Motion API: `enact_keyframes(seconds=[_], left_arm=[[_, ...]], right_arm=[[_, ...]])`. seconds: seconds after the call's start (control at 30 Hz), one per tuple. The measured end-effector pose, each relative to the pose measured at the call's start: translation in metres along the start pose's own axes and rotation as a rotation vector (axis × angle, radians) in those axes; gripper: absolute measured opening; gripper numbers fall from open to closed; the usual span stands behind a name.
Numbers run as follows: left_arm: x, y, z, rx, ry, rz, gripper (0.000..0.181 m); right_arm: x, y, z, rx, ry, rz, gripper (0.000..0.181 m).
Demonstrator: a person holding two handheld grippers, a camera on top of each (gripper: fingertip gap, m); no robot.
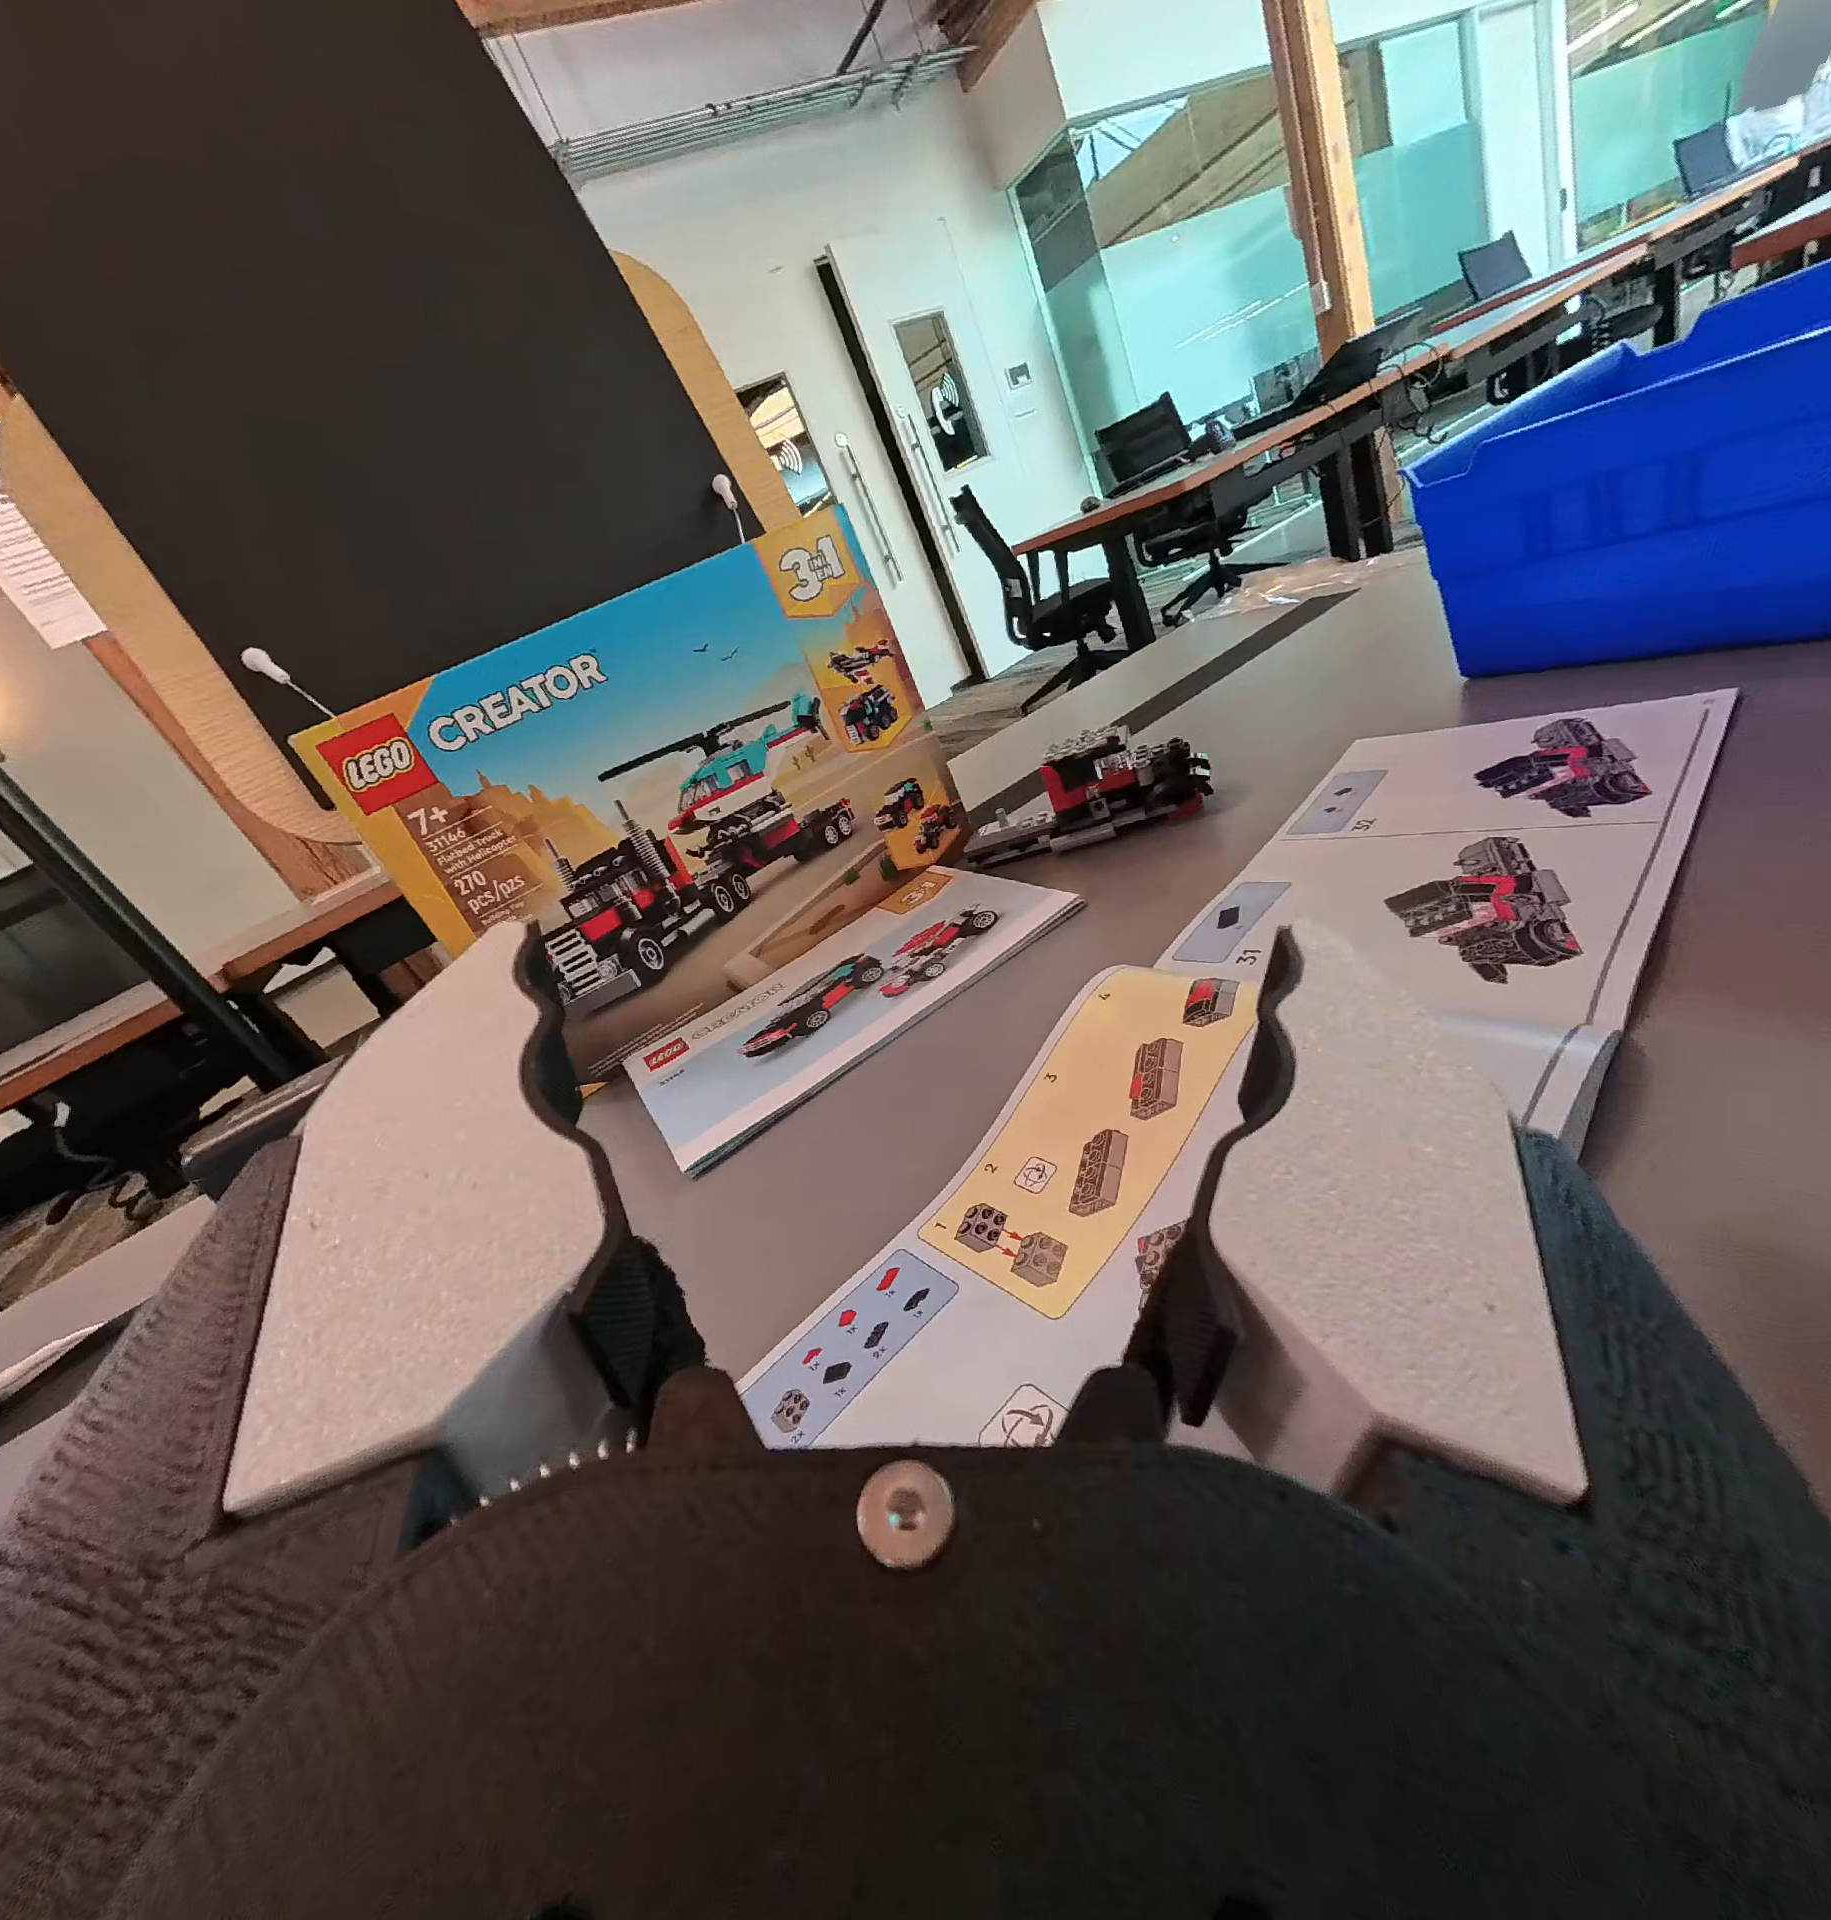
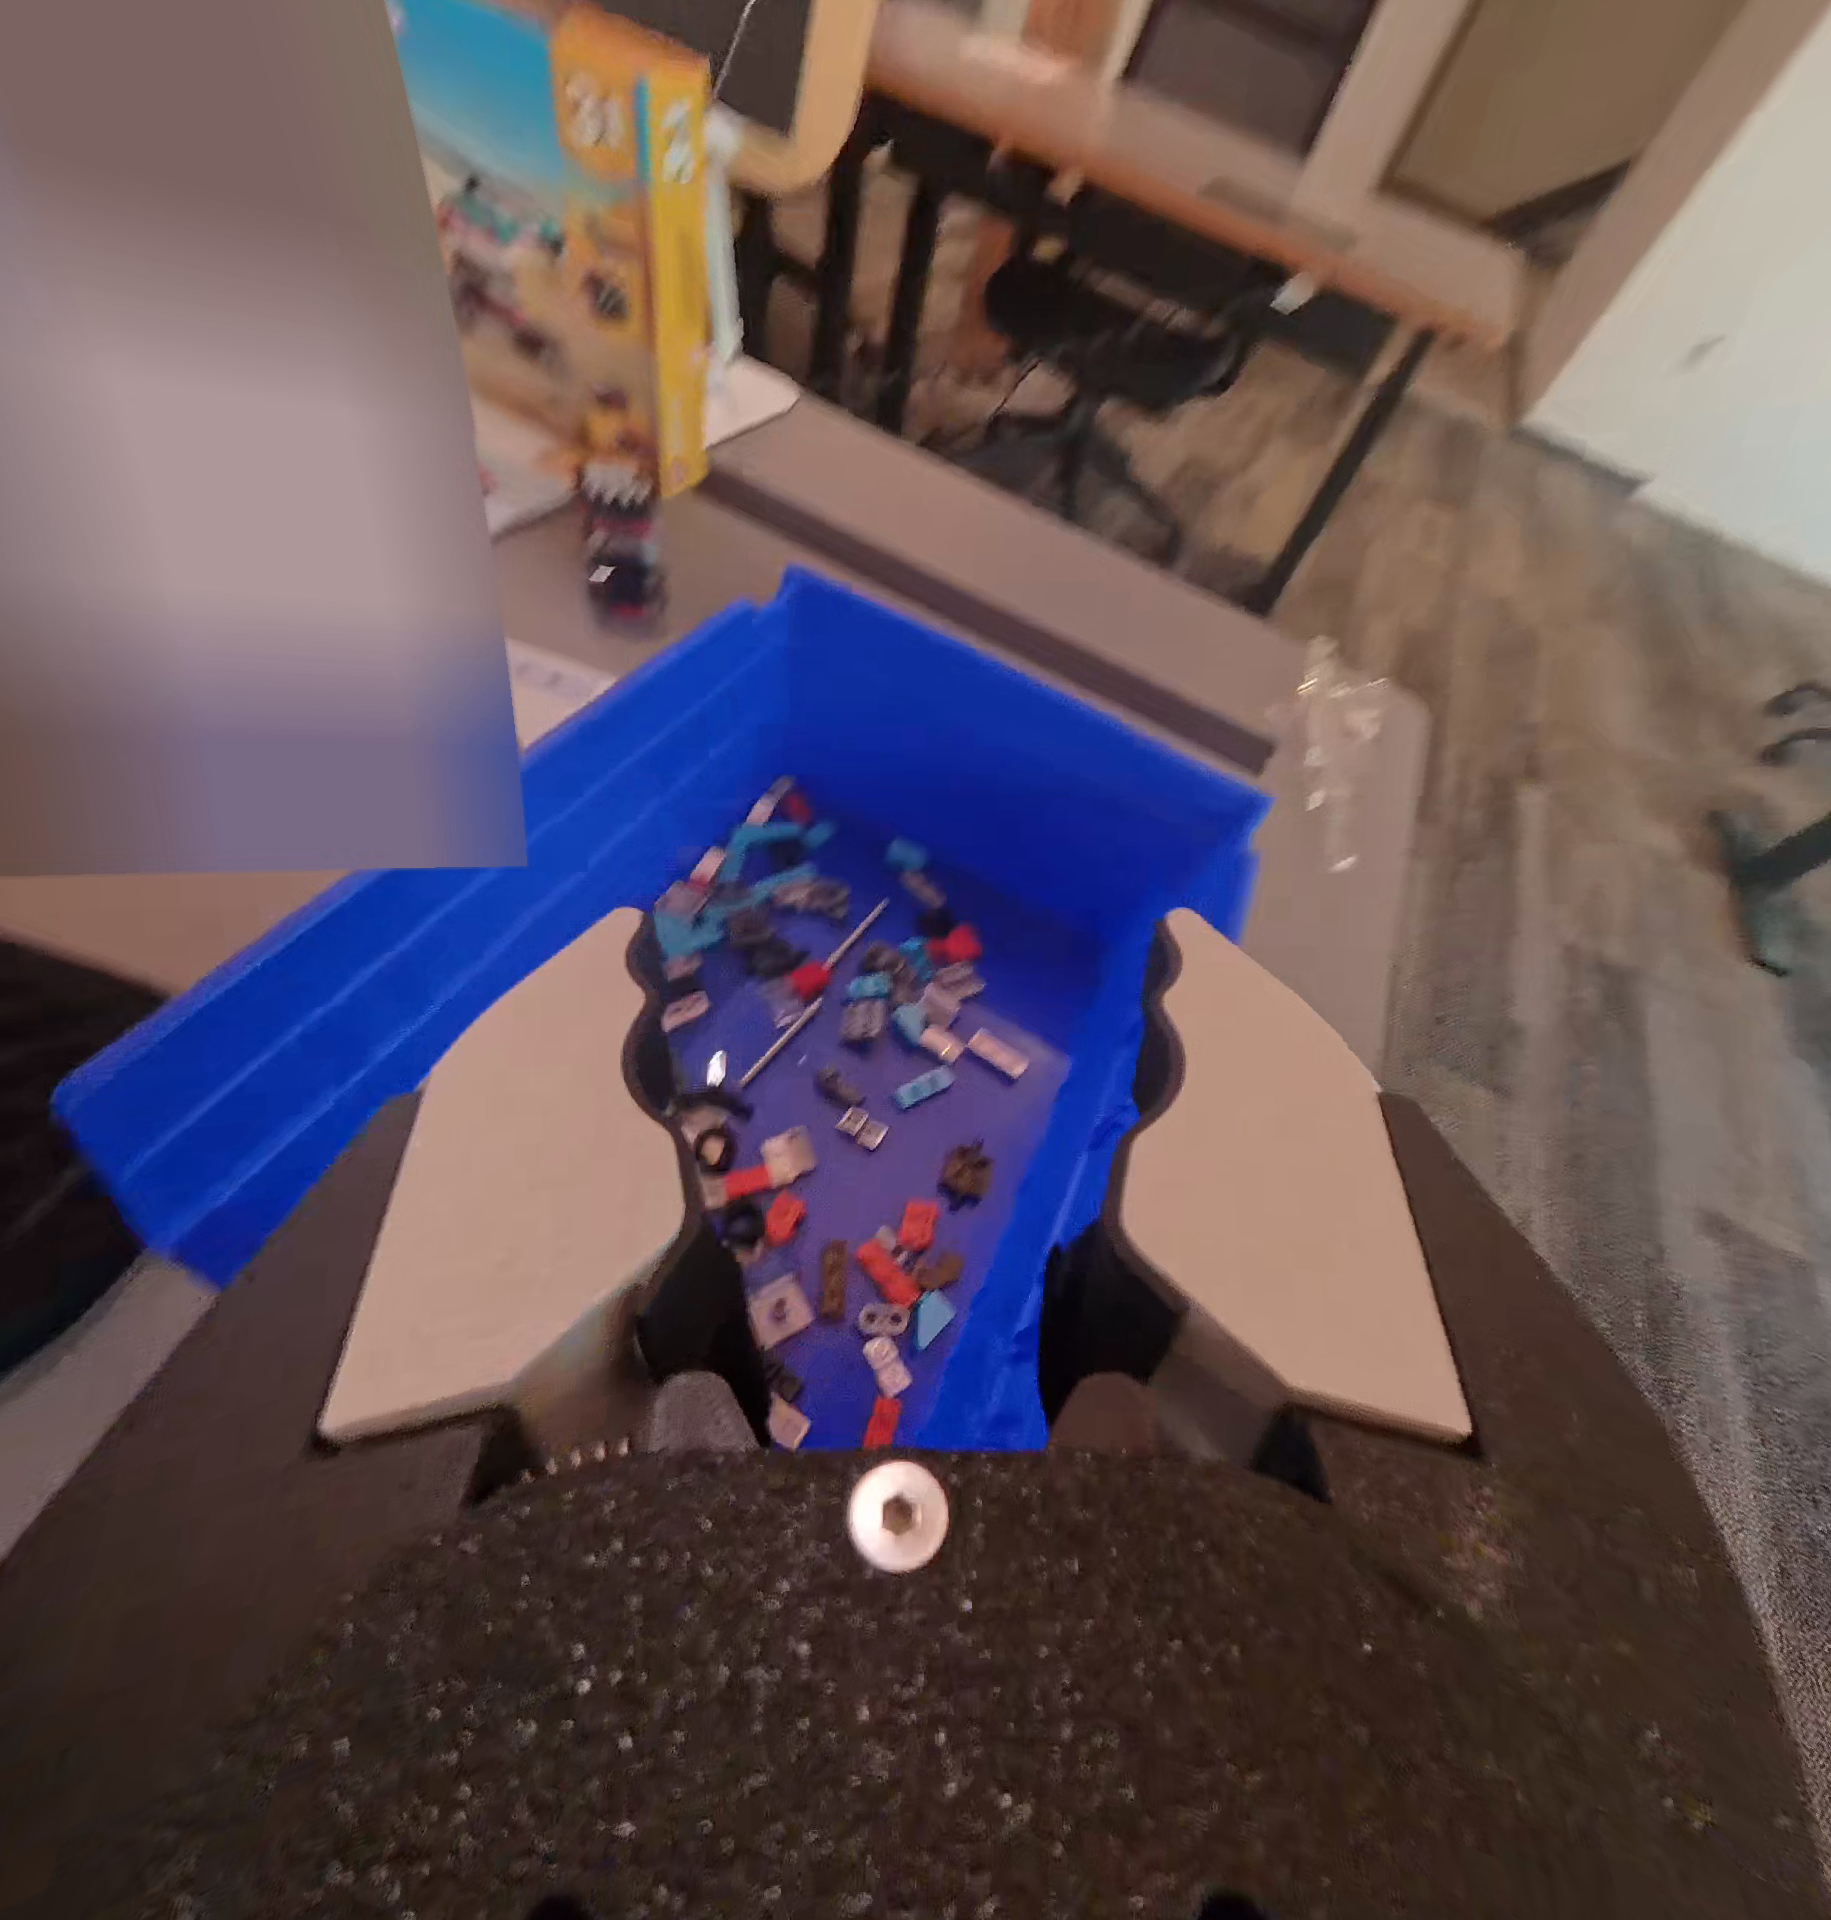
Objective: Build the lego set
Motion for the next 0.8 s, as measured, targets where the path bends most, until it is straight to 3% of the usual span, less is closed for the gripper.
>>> enact_keyframes(seconds=[0.07,0.13,0.17,0.2,0.27,0.47,0.67,0.8], left_arm=[[-0.001,0.001,0.002,-0.020,0.007,-0.012,0.125],[-0.003,0.003,0.005,-0.045,0.013,-0.025,0.125],[-0.003,0.003,0.006,-0.059,0.014,-0.033,0.125],[-0.003,0.004,0.007,-0.069,0.014,-0.040,0.125],[-0.004,0.005,0.008,-0.081,0.017,-0.047,0.124],[-0.005,0.005,0.010,-0.085,0.032,-0.042,0.124],[-0.003,0.001,0.011,-0.050,0.056,-0.015,0.122],[-0.003,0.000,0.010,-0.030,0.067,-0.002,0.122]], right_arm=[[-0.004,0.013,-0.015,0.068,-0.102,-0.074,0.099],[-0.005,0.022,-0.028,0.164,-0.196,-0.123,0.084],[-0.005,0.025,-0.036,0.180,-0.268,-0.139,0.065],[-0.004,0.027,-0.048,0.177,-0.371,-0.155,0.030],[-0.005,0.031,-0.069,0.127,-0.557,-0.200,0.006],[-0.041,0.074,-0.087,0.003,-0.662,-0.636,0.006],[-0.068,0.087,-0.082,0.047,-0.505,-0.743,0.011],[-0.069,0.110,-0.091,0.092,-0.422,-0.782,0.015]])
Point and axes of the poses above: each gripper's, where its closed fingertips meet, x back along the fingers, y out of its underside, z = x × y across the jaws, the point moved 3 cm from there along x, back along the fingers, and after that the axes turned 1 degree about -y, right-handed, at the moved point
